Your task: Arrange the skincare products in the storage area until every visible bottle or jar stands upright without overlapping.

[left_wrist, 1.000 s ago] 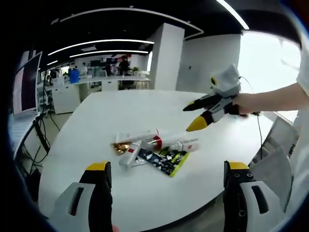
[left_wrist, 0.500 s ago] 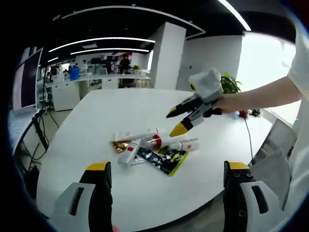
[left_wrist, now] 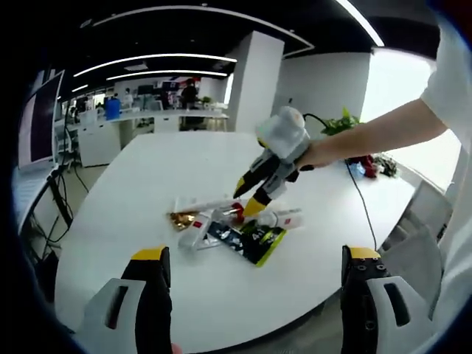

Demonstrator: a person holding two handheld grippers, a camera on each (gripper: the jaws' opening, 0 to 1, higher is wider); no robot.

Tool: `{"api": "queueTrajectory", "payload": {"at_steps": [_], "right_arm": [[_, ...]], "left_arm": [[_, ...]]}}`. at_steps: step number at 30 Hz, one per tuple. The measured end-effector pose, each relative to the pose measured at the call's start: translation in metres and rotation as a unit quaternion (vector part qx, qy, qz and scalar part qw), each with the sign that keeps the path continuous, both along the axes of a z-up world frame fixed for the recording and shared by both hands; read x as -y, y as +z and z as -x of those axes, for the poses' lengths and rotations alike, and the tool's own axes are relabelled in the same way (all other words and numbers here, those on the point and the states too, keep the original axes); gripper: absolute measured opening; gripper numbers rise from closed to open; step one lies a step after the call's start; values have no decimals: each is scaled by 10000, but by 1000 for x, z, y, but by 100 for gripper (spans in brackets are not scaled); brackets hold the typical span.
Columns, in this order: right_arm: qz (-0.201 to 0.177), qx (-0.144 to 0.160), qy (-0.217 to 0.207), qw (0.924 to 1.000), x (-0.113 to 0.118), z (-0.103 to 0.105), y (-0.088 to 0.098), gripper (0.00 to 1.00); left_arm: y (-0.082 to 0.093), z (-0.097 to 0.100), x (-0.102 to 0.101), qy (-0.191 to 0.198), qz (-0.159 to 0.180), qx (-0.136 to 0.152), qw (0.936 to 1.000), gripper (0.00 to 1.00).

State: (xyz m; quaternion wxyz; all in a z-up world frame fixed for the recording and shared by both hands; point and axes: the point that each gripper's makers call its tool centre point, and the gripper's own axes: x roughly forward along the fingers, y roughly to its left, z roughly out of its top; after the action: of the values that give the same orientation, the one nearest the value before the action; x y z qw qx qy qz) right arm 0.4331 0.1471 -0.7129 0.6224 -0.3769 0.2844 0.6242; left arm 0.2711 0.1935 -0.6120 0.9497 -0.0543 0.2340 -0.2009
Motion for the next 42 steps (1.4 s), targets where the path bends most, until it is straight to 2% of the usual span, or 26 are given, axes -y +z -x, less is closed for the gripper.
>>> {"api": "queueTrajectory", "payload": {"at_steps": [5, 8, 12, 15, 22, 24, 27, 33, 39, 42], "right_arm": [[181, -5, 174, 9997, -5, -2, -9, 29], [353, 91, 305, 9989, -7, -5, -15, 27], [552, 36, 415, 9976, -11, -3, -24, 28], [745, 141, 592, 9954, -12, -3, -29, 29], [858, 79, 618, 9944, -11, -4, -30, 29], [905, 283, 707, 9930, -10, -3, -29, 28], [895, 542, 888, 9905, -12, -2, -27, 28], [933, 725, 930, 9886, -8, -1, -21, 28], [612, 693, 680, 9934, 2, -4, 1, 27], [311, 605, 347, 9971, 6, -10, 16, 27]], "left_arm": [[0, 0, 0, -10, 5, -18, 10000, 94], [-1, 0, 0, -7, -5, -21, 10000, 94], [0, 0, -1, 23, -5, -12, 10000, 94], [0, 0, -1, 38, 11, -17, 10000, 94], [0, -1, -3, 94, 87, -39, 9999, 94], [0, -1, -4, 113, 98, -38, 9999, 94], [-1, -2, -5, 135, 123, -49, 9998, 94], [1, -2, -5, 153, 158, -49, 9997, 93], [2, -2, -5, 174, 162, -23, 9997, 93], [2, -2, -4, 141, 121, 2, 9998, 93]]}}
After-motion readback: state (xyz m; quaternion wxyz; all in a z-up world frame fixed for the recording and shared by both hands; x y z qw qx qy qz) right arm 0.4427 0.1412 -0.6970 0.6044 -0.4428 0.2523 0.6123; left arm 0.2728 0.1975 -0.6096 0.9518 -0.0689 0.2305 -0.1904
